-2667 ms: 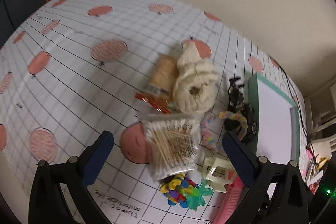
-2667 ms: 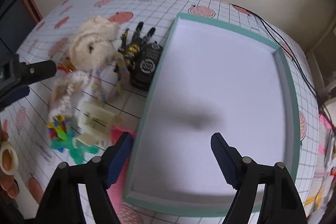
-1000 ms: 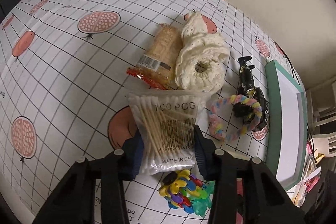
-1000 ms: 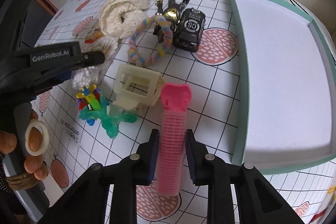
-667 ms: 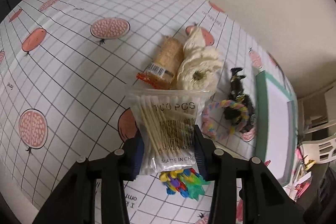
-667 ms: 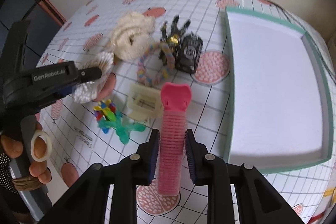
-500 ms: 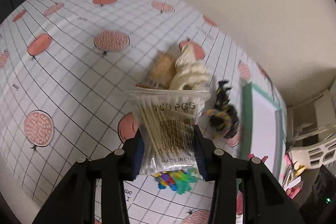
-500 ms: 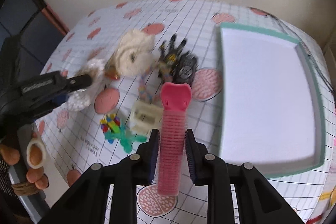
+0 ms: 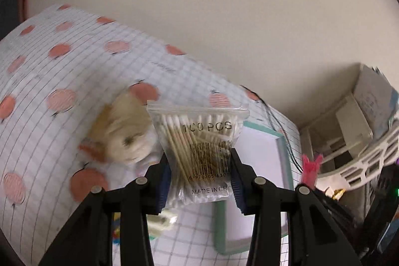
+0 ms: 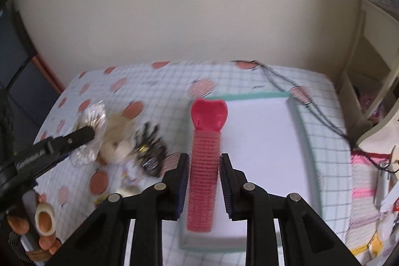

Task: Organize objects
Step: 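Carry the swab bag and pink roller into the tray and release both, then withdraw both tools from the tray back toward the remaining items, then grasp the cream plastic clip with the right tool while the left tool grasps the block toy, then lift the block toy with the left tool while the right tool holds the cream clip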

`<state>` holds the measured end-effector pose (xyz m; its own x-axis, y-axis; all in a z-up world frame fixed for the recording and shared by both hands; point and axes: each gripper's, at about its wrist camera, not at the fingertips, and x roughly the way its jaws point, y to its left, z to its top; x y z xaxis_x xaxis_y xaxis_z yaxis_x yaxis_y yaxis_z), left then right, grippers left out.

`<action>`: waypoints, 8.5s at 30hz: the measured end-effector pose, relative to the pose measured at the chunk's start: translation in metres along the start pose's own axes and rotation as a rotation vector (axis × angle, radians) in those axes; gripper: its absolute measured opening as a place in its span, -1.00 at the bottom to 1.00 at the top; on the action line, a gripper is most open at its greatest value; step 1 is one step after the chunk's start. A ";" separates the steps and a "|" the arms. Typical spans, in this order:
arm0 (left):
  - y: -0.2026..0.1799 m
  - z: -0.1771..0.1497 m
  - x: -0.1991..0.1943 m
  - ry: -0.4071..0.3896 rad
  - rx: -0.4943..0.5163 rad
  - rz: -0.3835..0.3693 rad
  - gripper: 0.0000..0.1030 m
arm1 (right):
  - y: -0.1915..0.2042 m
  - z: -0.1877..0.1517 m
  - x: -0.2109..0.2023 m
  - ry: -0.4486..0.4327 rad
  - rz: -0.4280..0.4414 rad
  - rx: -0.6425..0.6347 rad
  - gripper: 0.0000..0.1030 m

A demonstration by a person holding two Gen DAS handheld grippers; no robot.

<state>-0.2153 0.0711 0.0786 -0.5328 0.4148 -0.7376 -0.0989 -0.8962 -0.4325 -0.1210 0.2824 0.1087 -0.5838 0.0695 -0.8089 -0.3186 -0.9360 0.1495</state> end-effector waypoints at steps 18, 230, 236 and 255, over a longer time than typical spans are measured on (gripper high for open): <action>-0.083 -0.015 0.124 0.116 0.168 -0.056 -0.14 | -0.099 0.013 0.088 0.064 -0.111 0.060 -0.49; 0.152 -0.035 0.022 0.125 0.189 0.758 -0.17 | 0.111 -0.082 0.123 0.299 0.126 -0.309 -0.05; 0.164 -0.036 0.024 0.141 0.169 0.781 -0.17 | 0.113 -0.083 0.124 0.302 0.124 -0.312 -0.04; 0.180 -0.029 0.021 0.088 0.161 0.794 -0.16 | 0.114 -0.084 0.125 0.309 0.135 -0.316 -0.05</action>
<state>-0.2201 -0.0772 -0.0302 -0.4280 -0.3488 -0.8337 0.1571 -0.9372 0.3115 -0.1675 0.1551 -0.0236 -0.3393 -0.1212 -0.9328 0.0167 -0.9923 0.1229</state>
